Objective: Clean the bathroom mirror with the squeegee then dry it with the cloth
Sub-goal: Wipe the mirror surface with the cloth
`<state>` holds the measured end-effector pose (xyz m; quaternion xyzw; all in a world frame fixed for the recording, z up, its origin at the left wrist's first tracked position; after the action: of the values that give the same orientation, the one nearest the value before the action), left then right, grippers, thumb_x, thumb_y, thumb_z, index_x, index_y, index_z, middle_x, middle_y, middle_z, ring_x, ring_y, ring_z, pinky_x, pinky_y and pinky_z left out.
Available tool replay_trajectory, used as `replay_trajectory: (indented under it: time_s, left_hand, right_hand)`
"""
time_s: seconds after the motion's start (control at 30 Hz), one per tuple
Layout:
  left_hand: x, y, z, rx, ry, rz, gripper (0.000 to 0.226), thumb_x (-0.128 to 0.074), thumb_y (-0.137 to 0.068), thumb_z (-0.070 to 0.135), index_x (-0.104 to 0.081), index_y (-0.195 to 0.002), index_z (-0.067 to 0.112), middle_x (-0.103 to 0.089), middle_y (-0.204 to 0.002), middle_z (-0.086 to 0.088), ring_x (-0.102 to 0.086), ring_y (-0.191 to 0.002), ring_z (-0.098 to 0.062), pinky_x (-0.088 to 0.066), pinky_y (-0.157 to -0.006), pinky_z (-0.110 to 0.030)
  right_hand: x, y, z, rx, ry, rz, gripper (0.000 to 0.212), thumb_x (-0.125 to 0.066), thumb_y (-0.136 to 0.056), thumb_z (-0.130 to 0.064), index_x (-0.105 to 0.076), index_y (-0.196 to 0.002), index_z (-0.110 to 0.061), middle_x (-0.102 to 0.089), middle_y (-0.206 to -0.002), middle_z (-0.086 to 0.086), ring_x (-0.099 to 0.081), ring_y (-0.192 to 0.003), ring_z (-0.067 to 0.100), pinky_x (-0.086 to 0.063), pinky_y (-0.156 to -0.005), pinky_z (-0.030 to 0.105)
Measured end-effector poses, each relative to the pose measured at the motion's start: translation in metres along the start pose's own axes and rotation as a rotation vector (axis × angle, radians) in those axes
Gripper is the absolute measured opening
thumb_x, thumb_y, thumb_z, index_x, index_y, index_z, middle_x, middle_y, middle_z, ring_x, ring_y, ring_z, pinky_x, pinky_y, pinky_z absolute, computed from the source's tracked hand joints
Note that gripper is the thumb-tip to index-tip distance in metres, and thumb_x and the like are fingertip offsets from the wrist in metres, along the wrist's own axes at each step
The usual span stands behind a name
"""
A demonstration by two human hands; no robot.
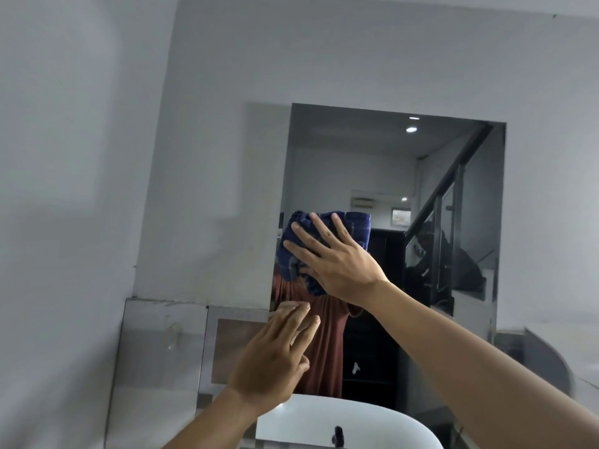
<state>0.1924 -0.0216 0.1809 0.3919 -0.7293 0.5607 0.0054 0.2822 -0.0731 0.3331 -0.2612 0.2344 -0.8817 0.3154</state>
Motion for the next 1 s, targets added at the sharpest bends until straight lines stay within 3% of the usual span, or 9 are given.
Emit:
replay_trajectory:
  time_s: [0.1,0.23,0.37,0.43,0.57,0.73,0.83,1.0]
  left_hand:
    - [0.002,0.0,0.0,-0.006,0.01,0.005,0.082,-0.077,-0.081,0.045,-0.046,-0.15,0.014,-0.041,-0.157,-0.013,-0.037,-0.147,-0.03,-0.042,-0.115,-0.041]
    - [0.007,-0.001,0.001,-0.027,-0.019,0.023,0.082,-0.078,-0.079,0.046,-0.049,-0.148,0.012,-0.045,-0.155,-0.013,-0.041,-0.144,-0.03,-0.037,-0.116,-0.04]
    - [0.005,-0.001,0.0,-0.03,-0.024,0.023,0.078,-0.078,-0.08,0.043,-0.051,-0.146,0.013,-0.049,-0.152,-0.013,-0.043,-0.143,-0.03,-0.043,-0.113,-0.041]
    - [0.002,-0.001,0.0,-0.032,-0.015,0.013,0.079,-0.077,-0.081,0.043,-0.049,-0.148,0.014,-0.049,-0.152,-0.013,-0.043,-0.143,-0.031,-0.047,-0.11,-0.042]
    - [-0.001,-0.001,-0.001,-0.042,-0.044,0.012,0.075,-0.071,-0.086,0.042,-0.045,-0.15,0.014,-0.047,-0.154,-0.014,-0.039,-0.146,-0.032,-0.045,-0.113,-0.045]
    - [-0.008,0.0,-0.003,-0.045,-0.049,-0.013,0.074,-0.061,-0.091,0.045,-0.038,-0.155,0.015,-0.039,-0.159,-0.014,-0.031,-0.15,-0.033,-0.043,-0.114,-0.047]
    - [-0.006,0.0,-0.004,-0.045,-0.049,-0.019,0.071,-0.057,-0.092,0.047,-0.04,-0.154,0.015,-0.039,-0.159,-0.014,-0.031,-0.15,-0.033,-0.043,-0.114,-0.048]
    - [0.004,-0.004,-0.003,-0.016,-0.038,-0.051,0.064,-0.06,-0.091,0.05,-0.053,-0.146,0.017,-0.047,-0.152,-0.013,-0.039,-0.145,-0.031,-0.04,-0.115,-0.045]
  right_hand:
    - [-0.006,0.019,0.001,0.053,0.02,-0.027,0.058,-0.03,-0.106,-0.043,-0.021,-0.16,-0.023,-0.015,-0.168,0.007,-0.007,-0.154,0.037,-0.011,-0.123,0.06]
    - [-0.008,0.038,0.008,0.009,0.009,-0.021,0.059,-0.034,-0.107,-0.042,-0.019,-0.16,-0.025,-0.014,-0.168,0.006,-0.006,-0.155,0.036,-0.011,-0.123,0.06]
    - [-0.006,0.054,0.019,-0.06,0.003,0.007,0.058,-0.035,-0.106,-0.041,-0.024,-0.159,-0.023,-0.02,-0.167,0.007,-0.011,-0.154,0.036,-0.015,-0.123,0.06]
    - [-0.003,0.063,0.03,-0.132,-0.005,0.031,0.059,-0.032,-0.103,-0.042,-0.028,-0.158,-0.021,-0.023,-0.166,0.007,-0.012,-0.154,0.036,-0.016,-0.123,0.06]
    - [-0.006,0.089,0.062,-0.337,-0.063,0.055,0.073,-0.049,-0.095,-0.039,-0.021,-0.16,-0.022,-0.015,-0.168,0.006,-0.006,-0.155,0.034,-0.012,-0.123,0.06]
    - [-0.006,0.115,0.108,-0.591,-0.117,0.099,0.06,-0.026,-0.102,-0.037,-0.022,-0.16,-0.023,-0.017,-0.168,0.008,-0.008,-0.155,0.037,-0.009,-0.123,0.059]
    - [-0.008,0.13,0.128,-0.718,-0.151,0.15,0.056,-0.024,-0.105,-0.036,-0.023,-0.16,-0.024,-0.016,-0.168,0.008,-0.005,-0.155,0.037,-0.004,-0.124,0.056]
    - [-0.021,0.156,0.145,-0.896,-0.163,0.214,0.053,-0.024,-0.108,-0.035,-0.019,-0.16,-0.03,-0.014,-0.169,0.006,-0.005,-0.155,0.035,-0.007,-0.125,0.056]
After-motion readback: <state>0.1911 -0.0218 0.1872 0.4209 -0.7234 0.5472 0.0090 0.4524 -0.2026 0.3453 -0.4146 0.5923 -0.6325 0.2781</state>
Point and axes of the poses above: each hand's wrist, its own y-axis away from the middle knuckle, its own x-axis out of the back of the hand, z = x × y, the point moved 6 cm from there along -y, towards the middle knuckle
